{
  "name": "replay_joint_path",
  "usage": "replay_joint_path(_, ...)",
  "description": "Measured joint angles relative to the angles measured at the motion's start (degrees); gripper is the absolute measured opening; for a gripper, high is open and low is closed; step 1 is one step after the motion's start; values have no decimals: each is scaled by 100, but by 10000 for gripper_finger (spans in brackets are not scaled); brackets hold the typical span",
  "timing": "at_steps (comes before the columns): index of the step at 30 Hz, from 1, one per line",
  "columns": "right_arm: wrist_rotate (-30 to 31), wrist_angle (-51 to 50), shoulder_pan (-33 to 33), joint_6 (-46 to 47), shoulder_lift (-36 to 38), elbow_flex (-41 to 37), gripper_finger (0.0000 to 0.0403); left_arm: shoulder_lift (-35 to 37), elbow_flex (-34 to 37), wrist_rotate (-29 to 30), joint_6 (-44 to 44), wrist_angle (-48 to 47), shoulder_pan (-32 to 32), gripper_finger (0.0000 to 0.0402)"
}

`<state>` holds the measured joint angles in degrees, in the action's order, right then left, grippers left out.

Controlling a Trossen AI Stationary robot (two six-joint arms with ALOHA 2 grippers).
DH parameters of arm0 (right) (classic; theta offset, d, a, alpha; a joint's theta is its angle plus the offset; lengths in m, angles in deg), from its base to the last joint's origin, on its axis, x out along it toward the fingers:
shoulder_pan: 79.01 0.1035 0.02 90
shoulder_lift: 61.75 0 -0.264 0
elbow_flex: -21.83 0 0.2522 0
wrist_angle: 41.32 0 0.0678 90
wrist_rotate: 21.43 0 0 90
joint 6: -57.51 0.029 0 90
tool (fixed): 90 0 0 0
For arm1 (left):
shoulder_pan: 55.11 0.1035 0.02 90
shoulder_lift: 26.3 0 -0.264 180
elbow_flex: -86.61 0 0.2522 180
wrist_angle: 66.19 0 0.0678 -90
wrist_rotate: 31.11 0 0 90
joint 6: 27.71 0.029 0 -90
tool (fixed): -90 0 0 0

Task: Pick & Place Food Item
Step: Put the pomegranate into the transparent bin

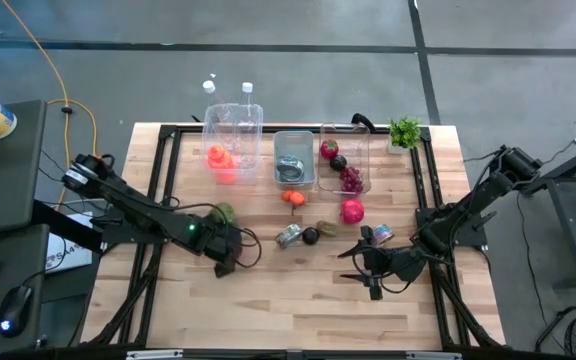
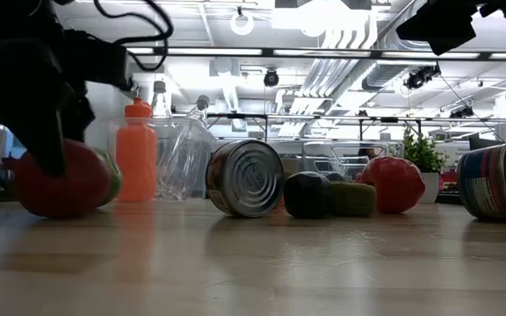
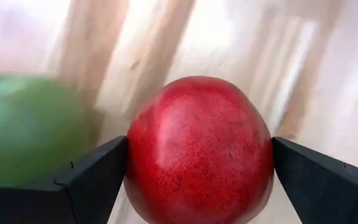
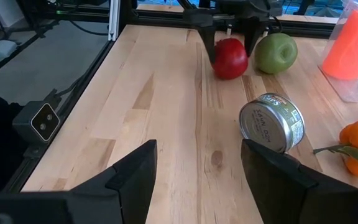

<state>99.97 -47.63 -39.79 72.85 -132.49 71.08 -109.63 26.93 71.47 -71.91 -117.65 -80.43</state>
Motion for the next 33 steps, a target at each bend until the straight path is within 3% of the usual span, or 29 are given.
replay_joint_path(11, 17, 4, 0, -6, 0, 0, 222, -7, -339, 103, 916, 372, 0, 370)
replay_joint_path(20, 2, 166, 0, 418, 0, 0, 222, 75, -1191, 199, 2079, 331, 0, 370)
replay_joint_path(25, -1, 291, -2, 740, 0, 0, 222, 83, -1553, 554, 2753, 331, -55, 370)
replay_joint_path(30, -8, 553, 0, 298, -4, 0, 222, 85, -1773, 707, 3085, 526, -180, 370)
replay_joint_path(33, -250, 1220, -2, -674, -140, 0, 222, 85, -1812, 514, 3042, 979, -208, 370)
